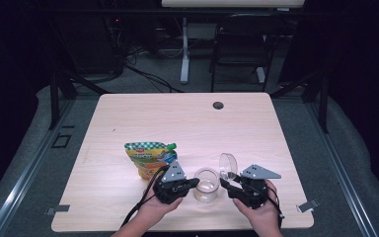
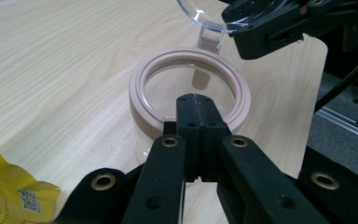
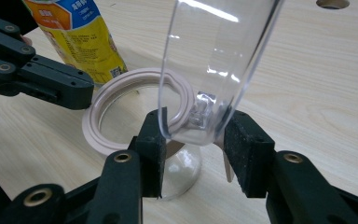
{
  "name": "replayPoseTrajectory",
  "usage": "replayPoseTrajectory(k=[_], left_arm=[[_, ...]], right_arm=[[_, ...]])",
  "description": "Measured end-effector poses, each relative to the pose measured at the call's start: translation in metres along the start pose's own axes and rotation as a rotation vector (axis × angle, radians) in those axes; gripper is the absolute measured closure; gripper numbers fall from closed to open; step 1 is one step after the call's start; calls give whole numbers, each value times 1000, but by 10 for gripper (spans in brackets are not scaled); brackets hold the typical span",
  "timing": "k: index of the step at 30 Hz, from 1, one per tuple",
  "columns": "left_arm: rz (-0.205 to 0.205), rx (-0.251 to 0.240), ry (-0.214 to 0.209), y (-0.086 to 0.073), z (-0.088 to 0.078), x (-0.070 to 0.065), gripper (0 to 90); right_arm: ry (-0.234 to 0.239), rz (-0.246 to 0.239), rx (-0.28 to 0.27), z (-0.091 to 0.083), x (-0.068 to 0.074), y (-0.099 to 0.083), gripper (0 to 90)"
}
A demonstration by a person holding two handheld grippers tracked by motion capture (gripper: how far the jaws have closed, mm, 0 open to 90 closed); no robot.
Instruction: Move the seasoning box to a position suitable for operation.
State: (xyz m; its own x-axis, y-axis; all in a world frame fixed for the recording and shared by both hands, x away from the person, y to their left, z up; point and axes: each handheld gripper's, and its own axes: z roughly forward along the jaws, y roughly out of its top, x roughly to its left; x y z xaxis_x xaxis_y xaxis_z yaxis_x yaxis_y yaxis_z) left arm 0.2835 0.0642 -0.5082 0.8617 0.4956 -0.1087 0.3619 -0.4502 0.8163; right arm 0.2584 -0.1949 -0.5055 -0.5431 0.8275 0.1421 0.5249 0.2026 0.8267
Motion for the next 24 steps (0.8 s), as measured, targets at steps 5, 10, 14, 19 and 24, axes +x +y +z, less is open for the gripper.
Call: replayPoseTrajectory(k=[5,10,14,19,24], left_arm=[[3,-6,5,0,1,-1,899],[11,-12,21,-1,0,-3,878],[-7,-21,35,-2,-5,0,863],[-29,-24,63,-9,-17,4,848],[-41,-10,96,-20,-31,8,832]], right_arm=[[-5,4,3,7,-1,-1,637],[-9,10,-3,11,-3,0,690],[-9,16,-14,16,-7,1,713],[11,57,-21,21,-19,5,746],[30,73,-29,27,-24,8,756]])
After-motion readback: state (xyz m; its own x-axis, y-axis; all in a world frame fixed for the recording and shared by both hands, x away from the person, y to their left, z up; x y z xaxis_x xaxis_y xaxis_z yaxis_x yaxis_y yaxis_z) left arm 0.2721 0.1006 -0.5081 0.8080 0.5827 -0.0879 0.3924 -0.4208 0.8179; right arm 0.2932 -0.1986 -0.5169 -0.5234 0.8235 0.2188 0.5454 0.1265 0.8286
